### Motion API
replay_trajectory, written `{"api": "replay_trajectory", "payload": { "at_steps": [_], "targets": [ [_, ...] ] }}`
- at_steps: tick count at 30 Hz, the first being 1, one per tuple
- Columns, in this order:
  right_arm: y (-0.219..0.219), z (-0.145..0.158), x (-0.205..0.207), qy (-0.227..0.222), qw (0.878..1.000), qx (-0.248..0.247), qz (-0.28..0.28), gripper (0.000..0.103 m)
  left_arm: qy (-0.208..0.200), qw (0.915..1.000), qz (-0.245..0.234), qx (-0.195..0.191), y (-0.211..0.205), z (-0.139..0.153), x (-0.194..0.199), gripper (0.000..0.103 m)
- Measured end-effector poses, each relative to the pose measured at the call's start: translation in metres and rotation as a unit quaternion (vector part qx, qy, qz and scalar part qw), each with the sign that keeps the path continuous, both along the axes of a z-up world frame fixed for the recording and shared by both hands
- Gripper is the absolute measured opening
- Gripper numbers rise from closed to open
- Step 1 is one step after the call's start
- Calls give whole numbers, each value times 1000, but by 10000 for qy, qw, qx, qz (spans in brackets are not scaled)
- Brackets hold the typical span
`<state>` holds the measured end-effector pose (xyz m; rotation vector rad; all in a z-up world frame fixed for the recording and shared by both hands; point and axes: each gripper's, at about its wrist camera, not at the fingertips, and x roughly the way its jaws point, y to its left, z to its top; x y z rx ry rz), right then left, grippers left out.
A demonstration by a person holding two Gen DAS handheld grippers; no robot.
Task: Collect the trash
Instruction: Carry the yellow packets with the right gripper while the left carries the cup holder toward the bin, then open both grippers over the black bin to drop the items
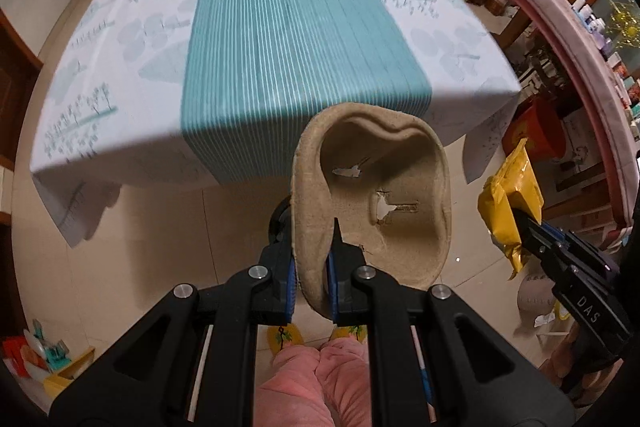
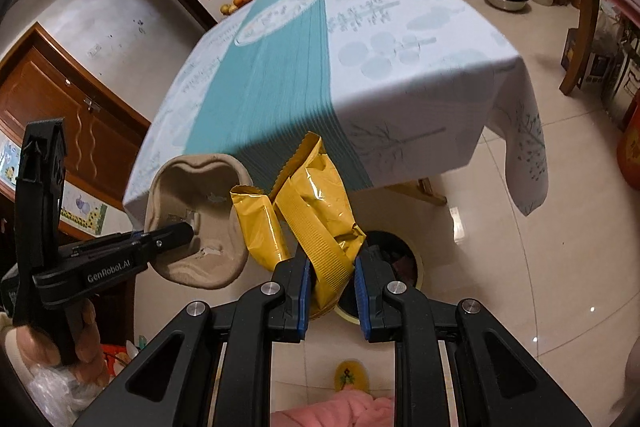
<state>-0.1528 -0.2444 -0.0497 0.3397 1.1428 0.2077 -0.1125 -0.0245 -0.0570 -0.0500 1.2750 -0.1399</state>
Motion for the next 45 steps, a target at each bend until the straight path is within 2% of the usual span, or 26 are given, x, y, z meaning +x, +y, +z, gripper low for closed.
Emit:
{"api": "replay_trajectory", "payload": {
  "at_steps": [7,21,27,34,38,45],
  "targets": [
    [-3,-46,7,202,9998,-59,64,18,149,9998,98,103,-15,-53,-8,9],
    [11,-139,19,596,9980,-191,95,18,202,9993,179,274,-21,-129,-7,9],
    [18,-191,22,843,9964,-49,-10,18,253,9989,180,353,-21,-167,-5,9],
    [27,-256,22,1290,9915,-16,-154,18,397,9983,43,430,-30,-210,-1,9],
    [30,-288,25,1316,9910,-133,-190,18,458,9978,-46,472,-34,-230,-2,10],
    [33,-345,33,1368,9900,-311,-172,18,311,9975,-366,526,-37,-264,4,10]
  ]
}}
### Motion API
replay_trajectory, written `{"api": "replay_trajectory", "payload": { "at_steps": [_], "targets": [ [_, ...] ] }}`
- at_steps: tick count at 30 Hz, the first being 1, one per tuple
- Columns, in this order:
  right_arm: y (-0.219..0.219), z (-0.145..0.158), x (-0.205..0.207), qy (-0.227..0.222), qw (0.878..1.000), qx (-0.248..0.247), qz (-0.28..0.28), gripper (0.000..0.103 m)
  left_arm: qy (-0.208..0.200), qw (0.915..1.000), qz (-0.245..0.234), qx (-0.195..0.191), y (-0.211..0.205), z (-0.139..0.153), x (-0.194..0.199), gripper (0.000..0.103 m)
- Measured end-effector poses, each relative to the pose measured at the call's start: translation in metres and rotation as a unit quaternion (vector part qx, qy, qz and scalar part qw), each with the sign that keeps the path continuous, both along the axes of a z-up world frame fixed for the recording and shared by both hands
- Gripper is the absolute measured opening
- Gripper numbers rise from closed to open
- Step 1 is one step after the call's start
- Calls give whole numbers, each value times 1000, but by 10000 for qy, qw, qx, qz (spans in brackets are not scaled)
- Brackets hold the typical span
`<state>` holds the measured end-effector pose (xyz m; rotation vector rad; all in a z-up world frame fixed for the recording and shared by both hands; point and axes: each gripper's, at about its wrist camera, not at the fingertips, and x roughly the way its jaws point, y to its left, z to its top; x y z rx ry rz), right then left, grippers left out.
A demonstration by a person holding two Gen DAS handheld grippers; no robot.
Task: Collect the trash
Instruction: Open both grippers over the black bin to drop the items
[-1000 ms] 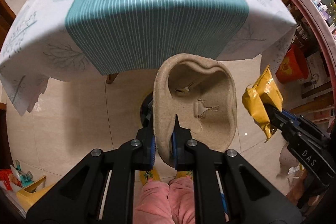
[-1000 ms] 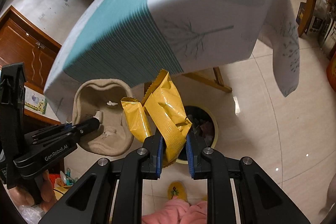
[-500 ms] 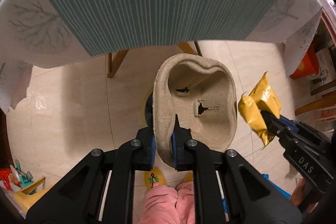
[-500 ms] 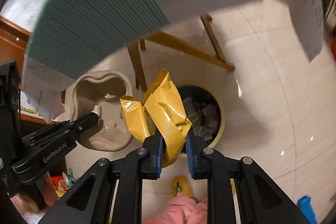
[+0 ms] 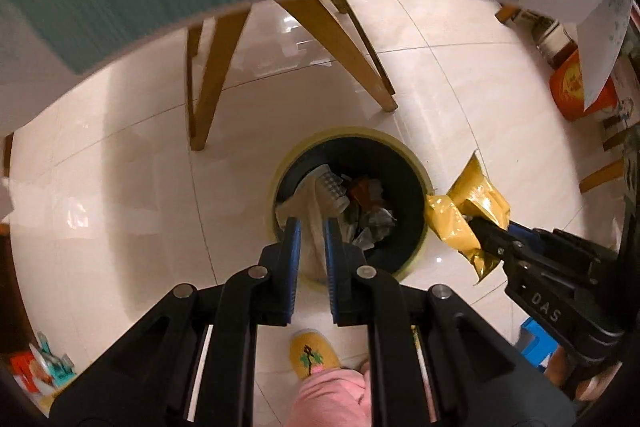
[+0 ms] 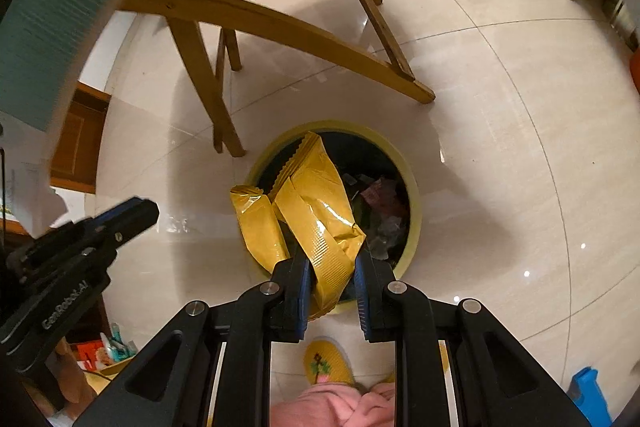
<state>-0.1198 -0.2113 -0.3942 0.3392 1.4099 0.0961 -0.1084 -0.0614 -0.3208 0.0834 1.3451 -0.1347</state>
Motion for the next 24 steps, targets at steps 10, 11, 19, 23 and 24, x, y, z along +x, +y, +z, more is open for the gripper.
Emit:
{"api": "replay_trajectory", "payload": {
  "at_steps": [10,11,19,23,24],
  "targets": [
    [-6,-46,9,143,9997,118,-180,48,-282,9986,-447,-66,-19,-34,23,10],
    [-6,-48,9,134,9997,125,-190,49,-303,9984,-475,-73,-18,-35,23,10],
    [-8,-33,11,-65,9994,172,-280,65,-514,9972,-541,-22,-13,-25,21,72],
    [-5,-17,7,-136,9993,202,-290,65,-415,9980,-478,-51,-3,-17,17,72],
    [-3,-13,6,-155,9992,219,-287,65,-408,9982,-445,-58,0,-15,15,72]
  ]
}}
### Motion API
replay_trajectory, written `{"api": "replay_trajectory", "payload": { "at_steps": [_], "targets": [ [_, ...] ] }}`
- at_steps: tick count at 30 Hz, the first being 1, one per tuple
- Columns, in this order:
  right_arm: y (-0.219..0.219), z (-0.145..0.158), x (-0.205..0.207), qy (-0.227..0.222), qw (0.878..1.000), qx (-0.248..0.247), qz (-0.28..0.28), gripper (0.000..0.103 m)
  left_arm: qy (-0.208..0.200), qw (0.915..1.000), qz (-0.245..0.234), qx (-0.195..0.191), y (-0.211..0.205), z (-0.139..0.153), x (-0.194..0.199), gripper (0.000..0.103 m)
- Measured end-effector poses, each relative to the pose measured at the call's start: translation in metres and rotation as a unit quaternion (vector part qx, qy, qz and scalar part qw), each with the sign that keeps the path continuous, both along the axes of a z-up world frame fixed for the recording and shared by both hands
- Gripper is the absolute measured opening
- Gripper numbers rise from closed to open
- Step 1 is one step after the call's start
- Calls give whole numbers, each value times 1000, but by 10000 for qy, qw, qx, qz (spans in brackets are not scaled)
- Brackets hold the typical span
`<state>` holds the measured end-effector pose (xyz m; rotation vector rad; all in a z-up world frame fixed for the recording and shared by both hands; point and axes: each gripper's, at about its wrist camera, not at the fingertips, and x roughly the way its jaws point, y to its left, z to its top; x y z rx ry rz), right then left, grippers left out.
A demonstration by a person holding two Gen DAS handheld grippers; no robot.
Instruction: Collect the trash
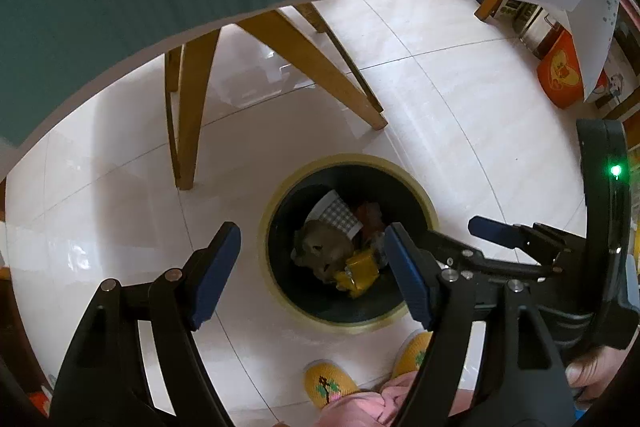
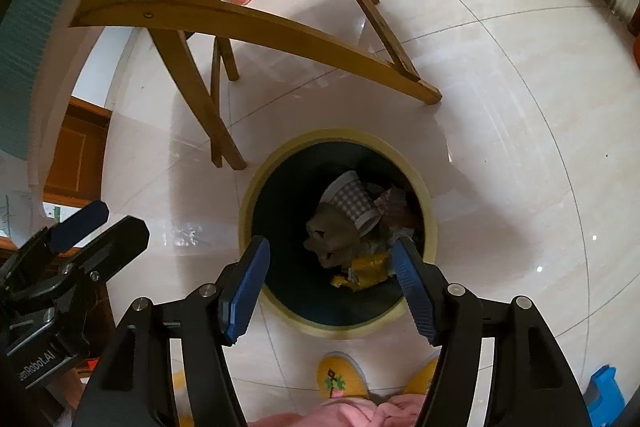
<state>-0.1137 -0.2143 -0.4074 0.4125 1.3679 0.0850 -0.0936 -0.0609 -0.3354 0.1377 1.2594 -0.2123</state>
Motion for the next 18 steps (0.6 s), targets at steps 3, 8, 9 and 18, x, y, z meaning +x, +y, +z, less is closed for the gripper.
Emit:
{"api": "replay_trajectory", "payload": {
  "at_steps": [3,8,9,18],
  "targets": [
    [5,17,-5,-111,9999,-59,27,65,-4,9999,105,-17,10,11,-4,74],
    [7,47,-13,-168,9998,-103,45,65,-28,9995,299,-45,22,35,-13,76],
    [7,55,-15,-179,9998,-107,38,65,-20,9994,338,-59,23,41,-14,76],
    [9,130,-25,-307,9994,-147,41,66,-141,9990,401,-109,27,108,-37,84]
  ]
}}
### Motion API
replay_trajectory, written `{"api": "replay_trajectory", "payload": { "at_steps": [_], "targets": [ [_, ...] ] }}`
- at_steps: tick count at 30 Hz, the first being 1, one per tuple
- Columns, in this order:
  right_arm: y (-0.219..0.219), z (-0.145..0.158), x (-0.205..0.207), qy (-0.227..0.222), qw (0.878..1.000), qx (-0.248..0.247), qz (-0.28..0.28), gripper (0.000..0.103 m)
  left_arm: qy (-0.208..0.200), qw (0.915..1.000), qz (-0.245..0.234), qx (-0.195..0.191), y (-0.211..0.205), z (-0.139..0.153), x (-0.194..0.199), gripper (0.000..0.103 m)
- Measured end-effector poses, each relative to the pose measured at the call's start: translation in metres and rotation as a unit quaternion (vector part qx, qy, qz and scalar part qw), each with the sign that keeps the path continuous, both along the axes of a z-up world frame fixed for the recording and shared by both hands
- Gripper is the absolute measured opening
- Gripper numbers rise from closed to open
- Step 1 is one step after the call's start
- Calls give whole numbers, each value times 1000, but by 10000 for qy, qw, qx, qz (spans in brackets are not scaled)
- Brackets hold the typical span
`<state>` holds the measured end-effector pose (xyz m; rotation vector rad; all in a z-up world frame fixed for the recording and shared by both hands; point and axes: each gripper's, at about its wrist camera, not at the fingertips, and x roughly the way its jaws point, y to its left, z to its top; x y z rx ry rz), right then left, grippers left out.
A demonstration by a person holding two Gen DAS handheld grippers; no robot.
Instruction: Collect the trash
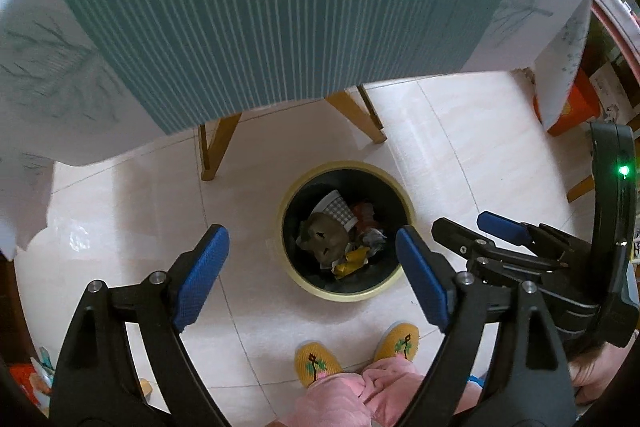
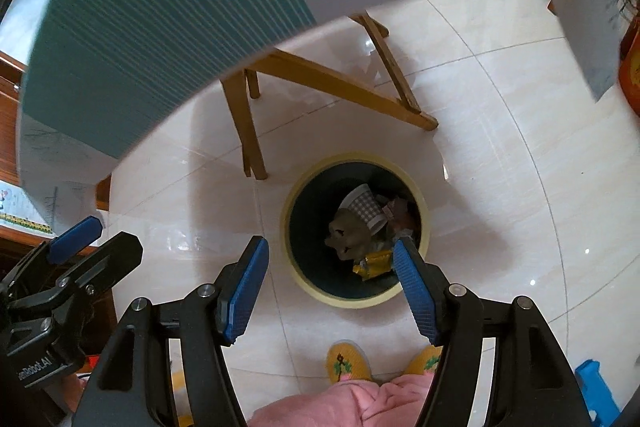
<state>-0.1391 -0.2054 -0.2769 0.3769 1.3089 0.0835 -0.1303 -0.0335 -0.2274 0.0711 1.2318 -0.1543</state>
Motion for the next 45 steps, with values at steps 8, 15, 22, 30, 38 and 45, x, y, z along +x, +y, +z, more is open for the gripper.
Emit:
{"api": "replay_trajectory", "payload": {
  "at_steps": [8,15,22,30,38,45],
  "targets": [
    [-2,69,-14,-123,9999,-44,-21,66,-53,10000,-7,-49,7,61,-14,84],
    [-1,136,-26,-282,9996,-45,-39,66,-107,9998,26,-135,18,118,-21,84],
    [3,211,-36,-523,9986,25,-35,66,-341,9990,-8,-306,20,177,-24,84],
    [10,285,-45,-856,9963,79,76,66,-661,9965,-13,-502,25,249,-29,84],
    [11,342,-47,-1158,9932,50,112,66,-953,9942,102,-490,29,299,-34,84],
    [15,375,-42,-1369,9904,-7,179,66,-1180,9912,269,-544,31,331,-35,84]
  ]
}}
